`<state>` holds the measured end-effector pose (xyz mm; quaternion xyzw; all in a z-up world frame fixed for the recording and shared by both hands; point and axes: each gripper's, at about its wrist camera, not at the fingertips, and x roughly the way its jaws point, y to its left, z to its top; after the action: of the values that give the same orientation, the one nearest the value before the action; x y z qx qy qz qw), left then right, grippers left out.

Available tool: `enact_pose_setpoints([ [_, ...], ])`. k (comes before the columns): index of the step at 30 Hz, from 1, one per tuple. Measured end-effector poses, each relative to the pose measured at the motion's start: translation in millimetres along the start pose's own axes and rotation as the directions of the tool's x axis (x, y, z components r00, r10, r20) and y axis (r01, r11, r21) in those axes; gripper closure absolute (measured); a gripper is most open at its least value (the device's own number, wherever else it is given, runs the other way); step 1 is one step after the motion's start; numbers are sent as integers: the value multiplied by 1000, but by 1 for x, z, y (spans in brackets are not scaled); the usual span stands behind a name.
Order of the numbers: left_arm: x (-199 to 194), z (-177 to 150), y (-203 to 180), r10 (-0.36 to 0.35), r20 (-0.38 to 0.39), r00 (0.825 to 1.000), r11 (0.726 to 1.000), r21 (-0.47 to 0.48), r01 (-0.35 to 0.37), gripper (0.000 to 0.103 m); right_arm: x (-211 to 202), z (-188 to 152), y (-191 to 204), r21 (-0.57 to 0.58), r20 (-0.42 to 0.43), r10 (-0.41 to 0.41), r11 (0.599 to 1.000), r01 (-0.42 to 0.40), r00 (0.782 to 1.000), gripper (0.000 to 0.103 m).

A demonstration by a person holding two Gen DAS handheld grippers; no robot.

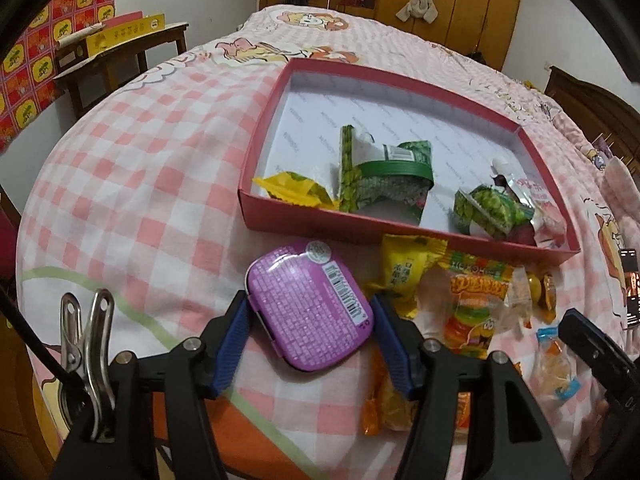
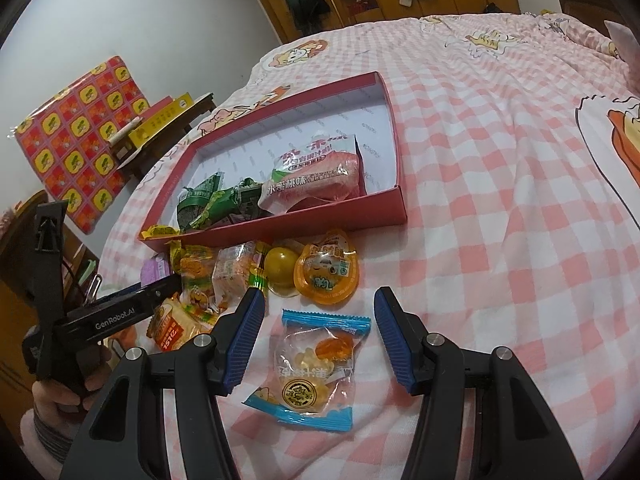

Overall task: Organize snacks
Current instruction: 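Grasp the purple tin with the left tool while the right tool grasps the orange jelly candy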

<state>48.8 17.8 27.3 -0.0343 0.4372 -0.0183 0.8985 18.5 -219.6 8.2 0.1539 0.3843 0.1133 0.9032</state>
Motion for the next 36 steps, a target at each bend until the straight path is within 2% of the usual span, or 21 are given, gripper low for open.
enact_pose_setpoints([
  [4, -2, -3, 2, 14, 14, 1000, 1000, 1, -14, 41, 1, -1, 0, -1, -4, -3, 1000, 3, 1000, 44],
  [17, -2, -9, 9, -20, 40, 999, 1000, 9, 19, 41, 17, 20, 4, 1, -22, -30, 1000, 30, 999, 45],
  [19, -2, -10, 9, -22, 42, 999, 1000, 9, 21, 41, 24, 20, 3, 7, -38, -36, 999, 36, 999, 50],
  [26, 0, -12, 7, -13, 56, 998, 1000, 20, 12, 41, 29, 17, -7, 38, -32, -26, 999, 27, 999, 58],
  [28, 0, -12, 7, -17, 56, 998, 1000, 18, 16, 41, 29, 16, -10, 45, -28, -42, 998, 44, 999, 69],
  [30, 0, -12, 7, -21, 57, 998, 1000, 16, 20, 41, 30, 15, -12, 50, -26, -54, 997, 56, 998, 74],
  [36, -3, -12, 10, -36, 58, 998, 999, 9, 35, 41, 27, 13, -12, 47, -17, -65, 997, 66, 998, 79],
])
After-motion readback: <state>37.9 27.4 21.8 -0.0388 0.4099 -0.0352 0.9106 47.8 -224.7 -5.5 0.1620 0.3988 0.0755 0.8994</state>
